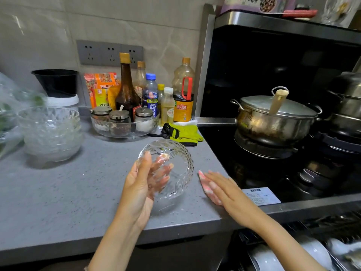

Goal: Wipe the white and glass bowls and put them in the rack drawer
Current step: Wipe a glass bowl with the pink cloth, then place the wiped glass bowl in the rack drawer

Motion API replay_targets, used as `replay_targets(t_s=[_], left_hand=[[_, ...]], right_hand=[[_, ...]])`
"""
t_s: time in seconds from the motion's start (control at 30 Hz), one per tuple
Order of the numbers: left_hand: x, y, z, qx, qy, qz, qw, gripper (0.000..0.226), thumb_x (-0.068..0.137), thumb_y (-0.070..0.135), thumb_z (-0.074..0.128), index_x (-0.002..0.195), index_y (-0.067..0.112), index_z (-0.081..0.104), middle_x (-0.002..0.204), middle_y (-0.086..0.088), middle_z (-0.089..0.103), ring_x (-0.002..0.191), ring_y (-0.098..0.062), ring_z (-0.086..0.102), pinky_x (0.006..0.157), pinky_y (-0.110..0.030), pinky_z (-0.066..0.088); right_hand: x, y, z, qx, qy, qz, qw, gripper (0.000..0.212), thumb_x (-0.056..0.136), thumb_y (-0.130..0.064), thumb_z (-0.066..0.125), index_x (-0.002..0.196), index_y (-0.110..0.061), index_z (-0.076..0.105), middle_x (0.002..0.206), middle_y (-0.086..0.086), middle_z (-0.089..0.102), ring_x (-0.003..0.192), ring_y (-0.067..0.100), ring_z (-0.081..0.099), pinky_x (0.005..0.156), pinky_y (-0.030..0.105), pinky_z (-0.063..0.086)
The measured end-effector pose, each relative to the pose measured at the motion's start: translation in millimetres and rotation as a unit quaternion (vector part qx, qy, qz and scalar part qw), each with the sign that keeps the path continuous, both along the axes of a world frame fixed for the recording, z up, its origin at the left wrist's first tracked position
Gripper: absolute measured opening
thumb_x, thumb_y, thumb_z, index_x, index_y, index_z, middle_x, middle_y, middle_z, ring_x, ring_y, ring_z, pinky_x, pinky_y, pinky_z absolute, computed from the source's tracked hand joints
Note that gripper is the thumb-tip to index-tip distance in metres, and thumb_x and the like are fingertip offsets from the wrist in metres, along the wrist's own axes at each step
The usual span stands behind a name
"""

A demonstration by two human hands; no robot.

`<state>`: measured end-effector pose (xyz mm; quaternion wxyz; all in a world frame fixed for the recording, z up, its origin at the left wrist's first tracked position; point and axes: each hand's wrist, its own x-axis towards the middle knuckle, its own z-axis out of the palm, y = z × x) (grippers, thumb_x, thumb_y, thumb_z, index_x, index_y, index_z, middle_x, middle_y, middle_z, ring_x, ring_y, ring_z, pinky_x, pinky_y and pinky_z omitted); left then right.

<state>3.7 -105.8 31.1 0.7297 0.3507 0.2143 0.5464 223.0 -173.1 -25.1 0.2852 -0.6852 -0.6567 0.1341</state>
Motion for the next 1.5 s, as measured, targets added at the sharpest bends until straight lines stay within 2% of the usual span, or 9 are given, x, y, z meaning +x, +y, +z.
replay_targets(t_s=[0.27, 0.4, 0.47, 0.57, 0.73, 0.9, 1.03, 1.2, 1.5], left_hand=[[62.1, -41.8, -16.1, -0.022, 0.023, -0.127, 0.991, 0.023, 0.076, 0.032, 0.055, 0.091, 0.015, 0.06, 0.071, 0.001, 0.073, 0.055, -0.01, 0.069, 0.042, -0.015, 0.05], [106.8, -73.7, -36.8, -0.03, 0.054, -0.232, 0.971, 0.038, 0.073, 0.043, 0.066, 0.102, 0.02, 0.072, 0.106, -0.01, 0.072, 0.098, -0.024, 0.069, 0.093, -0.04, 0.052], [127.0, -89.3, -49.8, -0.027, 0.063, -0.273, 0.96, 0.045, 0.072, 0.041, 0.061, 0.108, 0.014, 0.067, 0.099, -0.008, 0.074, 0.088, -0.019, 0.071, 0.084, -0.034, 0.056], [153.8, -109.3, -70.3, 0.021, 0.13, -0.346, 0.929, 0.044, 0.08, 0.045, 0.052, 0.111, 0.015, 0.062, 0.098, -0.001, 0.074, 0.085, -0.013, 0.071, 0.075, -0.026, 0.057], [190.7, -127.1, -112.5, 0.026, 0.245, -0.476, 0.844, 0.049, 0.084, 0.058, 0.046, 0.118, 0.025, 0.061, 0.114, 0.003, 0.071, 0.106, -0.015, 0.066, 0.098, -0.035, 0.05], [225.1, -135.1, -187.5, 0.149, 0.432, -0.375, 0.807, 0.048, 0.094, 0.057, 0.028, 0.131, 0.03, 0.042, 0.142, 0.003, 0.047, 0.124, -0.01, 0.048, 0.107, -0.025, 0.031], [227.8, -138.3, -249.4, 0.313, 0.581, -0.346, 0.667, 0.077, 0.094, 0.056, 0.038, 0.153, 0.02, 0.003, 0.161, 0.003, -0.004, 0.148, -0.019, 0.0, 0.119, -0.036, 0.006], [228.5, -142.0, -296.3, 0.445, 0.633, -0.38, 0.506, 0.126, 0.06, 0.09, 0.032, 0.149, 0.02, -0.022, 0.144, 0.007, -0.038, 0.136, -0.019, -0.036, 0.11, -0.04, -0.022], [229.2, -146.8, -322.3, 0.444, 0.629, -0.384, 0.509, 0.133, 0.045, 0.095, 0.026, 0.147, 0.027, -0.025, 0.137, 0.011, -0.05, 0.126, -0.017, -0.049, 0.111, -0.048, -0.02]], right_hand=[[14.8, -71.0, 23.3, 0.064, 0.451, 0.002, 0.89, 0.072, 0.076, -0.061, 0.065, 0.135, -0.022, 0.049, 0.13, -0.001, 0.062, 0.117, 0.019, 0.061, 0.092, 0.028, 0.052], [41.5, -119.7, 6.2, 0.007, 0.55, 0.006, 0.835, 0.085, 0.071, -0.051, 0.077, 0.141, -0.018, 0.043, 0.135, 0.011, 0.057, 0.117, 0.026, 0.06, 0.091, 0.031, 0.052], [57.1, -145.4, -3.2, 0.017, 0.578, -0.025, 0.816, 0.085, 0.069, -0.048, 0.081, 0.14, -0.017, 0.046, 0.136, 0.012, 0.056, 0.116, 0.025, 0.06, 0.091, 0.031, 0.052], [80.9, -183.0, -13.0, 0.036, 0.591, -0.085, 0.801, 0.081, 0.062, -0.046, 0.086, 0.133, -0.024, 0.056, 0.132, 0.011, 0.058, 0.115, 0.028, 0.059, 0.09, 0.03, 0.053], [118.9, -231.4, -27.5, 0.044, 0.595, -0.211, 0.774, 0.098, 0.043, -0.04, 0.095, 0.13, -0.018, 0.056, 0.087, 0.013, 0.064, 0.077, 0.021, 0.061, 0.071, 0.025, 0.057], [143.0, -243.5, -56.0, -0.04, 0.548, -0.264, 0.793, 0.086, 0.043, -0.045, 0.093, 0.119, -0.019, 0.063, 0.075, 0.003, 0.068, 0.069, 0.013, 0.067, 0.068, 0.025, 0.057], [163.8, -237.3, -97.8, -0.129, 0.528, -0.311, 0.78, 0.039, 0.079, -0.019, 0.071, 0.117, -0.016, 0.064, 0.084, 0.001, 0.073, 0.068, 0.012, 0.067, 0.069, 0.023, 0.057], [188.8, -221.0, -143.3, -0.239, 0.523, -0.311, 0.757, 0.034, 0.081, -0.013, 0.068, 0.115, -0.013, 0.067, 0.093, 0.009, 0.073, 0.076, 0.017, 0.064, 0.078, 0.03, 0.053], [194.3, -179.9, -207.8, -0.408, 0.455, -0.268, 0.745, 0.007, 0.09, -0.011, 0.062, 0.096, -0.01, 0.066, 0.091, 0.004, 0.066, 0.078, 0.013, 0.06, 0.074, 0.025, 0.051]])
